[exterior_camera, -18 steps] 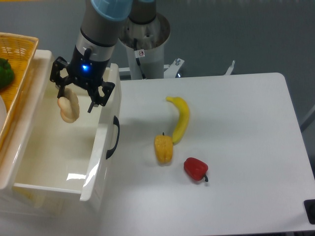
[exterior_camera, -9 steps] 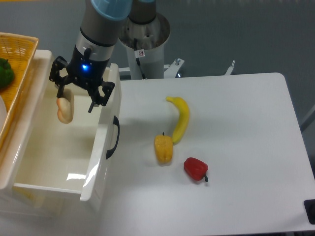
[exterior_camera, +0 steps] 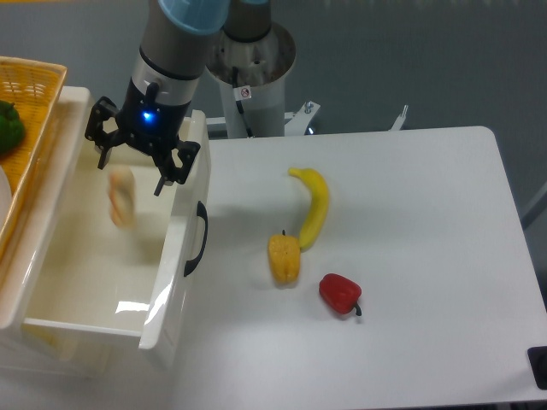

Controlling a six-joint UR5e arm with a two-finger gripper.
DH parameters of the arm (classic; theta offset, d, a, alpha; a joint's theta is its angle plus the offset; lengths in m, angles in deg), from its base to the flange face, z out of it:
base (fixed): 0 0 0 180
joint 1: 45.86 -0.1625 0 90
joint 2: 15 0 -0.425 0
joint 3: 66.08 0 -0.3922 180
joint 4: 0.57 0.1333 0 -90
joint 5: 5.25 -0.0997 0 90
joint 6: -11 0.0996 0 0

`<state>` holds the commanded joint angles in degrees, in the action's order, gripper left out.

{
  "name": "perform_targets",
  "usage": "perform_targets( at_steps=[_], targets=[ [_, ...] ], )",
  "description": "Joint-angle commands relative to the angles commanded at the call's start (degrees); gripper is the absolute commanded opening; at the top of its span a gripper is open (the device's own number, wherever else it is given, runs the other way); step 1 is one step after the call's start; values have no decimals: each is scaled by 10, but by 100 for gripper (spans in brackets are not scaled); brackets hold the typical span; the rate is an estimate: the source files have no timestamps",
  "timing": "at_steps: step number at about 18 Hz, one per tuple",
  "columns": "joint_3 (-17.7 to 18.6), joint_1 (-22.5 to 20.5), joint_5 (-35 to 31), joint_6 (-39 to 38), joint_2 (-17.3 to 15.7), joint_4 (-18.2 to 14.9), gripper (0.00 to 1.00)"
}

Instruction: Pick up the round bread

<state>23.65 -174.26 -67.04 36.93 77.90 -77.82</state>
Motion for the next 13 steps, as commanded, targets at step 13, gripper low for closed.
perform_targets(
  at_steps=[13],
  targets=[
    [-9, -61, -61, 62, 3, 5, 100]
  ],
)
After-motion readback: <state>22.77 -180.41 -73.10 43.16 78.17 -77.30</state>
